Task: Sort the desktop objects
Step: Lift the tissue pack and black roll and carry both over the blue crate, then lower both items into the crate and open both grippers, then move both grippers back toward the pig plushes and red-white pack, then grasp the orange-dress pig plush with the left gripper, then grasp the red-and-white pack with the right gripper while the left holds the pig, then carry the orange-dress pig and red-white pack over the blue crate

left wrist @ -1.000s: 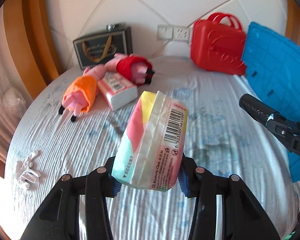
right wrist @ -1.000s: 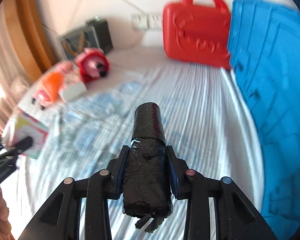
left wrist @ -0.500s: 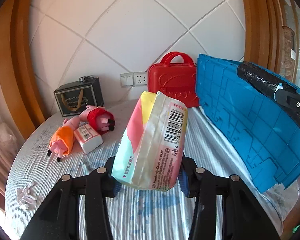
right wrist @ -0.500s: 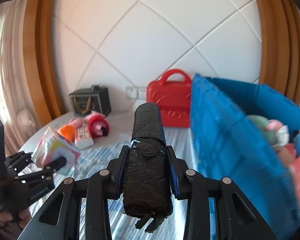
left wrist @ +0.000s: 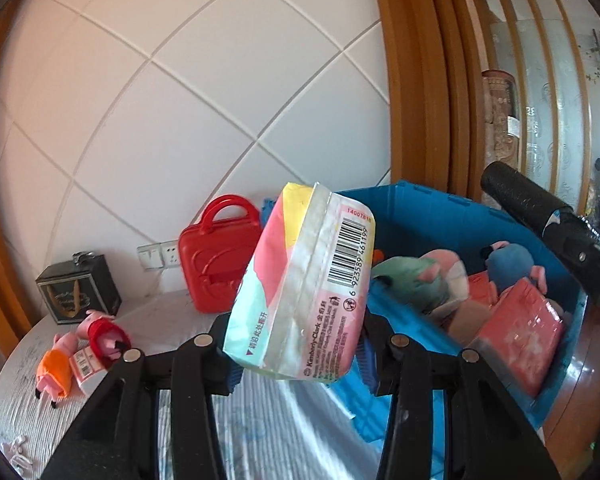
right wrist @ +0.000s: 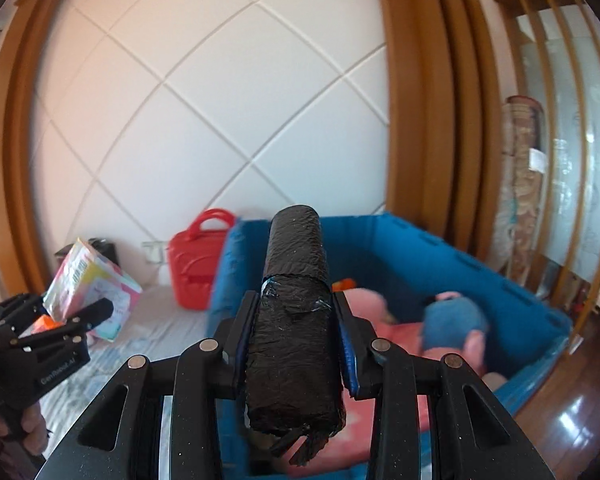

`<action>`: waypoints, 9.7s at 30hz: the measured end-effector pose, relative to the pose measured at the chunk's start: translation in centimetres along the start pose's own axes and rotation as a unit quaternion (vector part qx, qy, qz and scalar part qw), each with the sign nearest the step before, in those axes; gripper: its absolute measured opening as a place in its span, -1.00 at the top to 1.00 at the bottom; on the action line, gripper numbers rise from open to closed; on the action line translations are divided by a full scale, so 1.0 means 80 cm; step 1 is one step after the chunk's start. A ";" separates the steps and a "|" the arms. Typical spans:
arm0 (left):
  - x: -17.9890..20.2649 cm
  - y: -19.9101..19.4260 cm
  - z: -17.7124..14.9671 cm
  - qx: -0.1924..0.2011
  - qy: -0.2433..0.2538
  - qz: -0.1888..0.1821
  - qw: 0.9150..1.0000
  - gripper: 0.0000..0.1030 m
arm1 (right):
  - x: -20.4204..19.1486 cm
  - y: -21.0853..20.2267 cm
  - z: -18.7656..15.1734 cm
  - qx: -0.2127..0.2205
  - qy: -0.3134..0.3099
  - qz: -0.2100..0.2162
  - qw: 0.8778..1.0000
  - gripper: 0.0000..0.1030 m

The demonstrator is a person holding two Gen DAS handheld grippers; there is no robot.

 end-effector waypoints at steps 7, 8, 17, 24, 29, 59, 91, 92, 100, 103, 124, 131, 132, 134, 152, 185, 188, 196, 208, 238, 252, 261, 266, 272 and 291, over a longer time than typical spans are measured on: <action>0.092 0.045 0.041 -0.016 0.016 -0.054 0.998 0.14 | 0.070 0.024 0.000 -0.007 -0.001 -0.033 0.999 0.32; 0.104 0.053 0.045 -0.023 0.018 -0.065 0.997 0.14 | 0.080 0.030 -0.002 -0.009 -0.001 -0.040 0.999 0.32; 0.167 0.090 0.048 -0.087 0.030 -0.099 0.991 0.14 | 0.136 0.075 -0.017 -0.038 0.006 -0.083 0.996 0.32; 0.183 0.109 0.041 -0.129 0.033 -0.121 0.984 0.14 | 0.173 0.104 -0.040 -0.098 0.003 -0.121 0.988 0.32; 0.184 0.110 0.038 -0.143 0.034 -0.128 0.981 0.13 | 0.196 0.110 -0.055 -0.124 0.016 -0.139 0.982 0.32; 0.103 0.041 0.056 -0.066 0.001 -0.094 0.993 -0.52 | 0.147 0.027 -0.015 -0.076 -0.011 -0.144 0.987 -1.00; -0.494 -0.062 -0.197 -0.192 -0.126 0.244 0.942 -0.52 | -0.446 0.140 -0.114 -0.194 -0.089 0.208 0.955 -1.00; -0.510 -0.065 -0.208 -0.199 -0.133 0.254 0.937 -0.52 | -0.466 0.149 -0.128 -0.207 -0.093 0.217 0.950 -1.00; -0.633 -0.056 -0.292 -0.251 -0.171 0.312 0.900 -0.52 | -0.586 0.218 -0.198 -0.272 -0.121 0.265 0.917 -1.00; -0.668 -0.038 -0.322 -0.264 -0.178 0.318 0.893 -0.53 | -0.616 0.249 -0.225 -0.293 -0.139 0.265 0.908 -1.00; -0.787 0.179 -0.371 -0.317 -0.211 0.231 0.895 -0.72 | -0.790 0.403 -0.354 -0.375 -0.155 0.310 0.860 -1.00; -0.779 0.186 -0.389 -0.330 -0.204 0.230 0.893 -0.72 | -0.791 0.421 -0.372 -0.393 -0.130 0.315 0.854 -1.00; -0.776 0.181 -0.389 -0.329 -0.201 0.231 0.893 -0.68 | -0.787 0.420 -0.372 -0.392 -0.130 0.310 0.856 -0.98; -0.766 0.169 -0.389 -0.329 -0.198 0.237 0.893 -0.64 | -0.774 0.418 -0.370 -0.396 -0.126 0.308 0.856 -0.86; -0.702 0.074 -0.388 -0.323 -0.200 0.256 0.889 -0.61 | -0.710 0.376 -0.371 -0.414 -0.158 0.279 0.852 -0.85; -0.769 0.251 -0.402 -0.491 -0.150 0.178 0.839 -0.60 | -0.546 0.432 -0.376 -0.461 -0.104 0.139 0.870 -0.98; -0.769 0.257 -0.415 -0.505 -0.133 0.184 0.832 -0.61 | -0.547 0.437 -0.385 -0.475 -0.102 0.139 0.863 -0.98; -0.759 0.222 -0.401 -0.473 -0.110 0.198 0.852 -0.37 | -0.553 0.436 -0.388 -0.477 -0.082 0.146 0.862 -0.78; -0.700 0.088 -0.277 -0.315 -0.109 0.230 0.914 -0.36 | -0.523 0.364 -0.293 -0.390 -0.066 0.150 0.906 -0.78; -0.181 -0.013 0.073 -0.025 -0.007 0.016 1.000 -0.37 | -0.128 0.067 0.046 -0.068 -0.021 -0.008 0.997 -0.78; 0.114 0.111 0.158 -0.021 0.035 -0.084 0.996 -0.38 | 0.110 0.074 0.071 -0.060 -0.009 -0.084 0.995 -0.78; 0.146 0.236 0.159 -0.062 0.045 -0.071 0.995 -0.42 | 0.175 0.165 0.075 -0.072 0.019 -0.076 0.994 -0.78; 0.133 0.299 0.147 -0.077 0.055 -0.049 0.994 -0.42 | 0.193 0.246 0.080 -0.088 0.023 -0.068 0.994 -0.78; 0.125 0.381 0.116 -0.140 0.034 -0.047 0.988 -0.46 | 0.197 0.347 0.069 -0.118 0.028 -0.075 0.990 -0.78; 0.124 0.432 0.053 -0.252 -0.009 -0.047 0.967 -0.55 | 0.176 0.416 0.012 -0.184 -0.019 -0.061 0.981 -0.79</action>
Point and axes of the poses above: each gripper's, at about its wrist camera, not at the fingertips, and y roughly the way its jaws point, x to its right, z to its top, the point moved 5 cm from there along y, roughly the way its jaws point, and after that the axes turned 10 degrees about x, right-handed, at the moved point
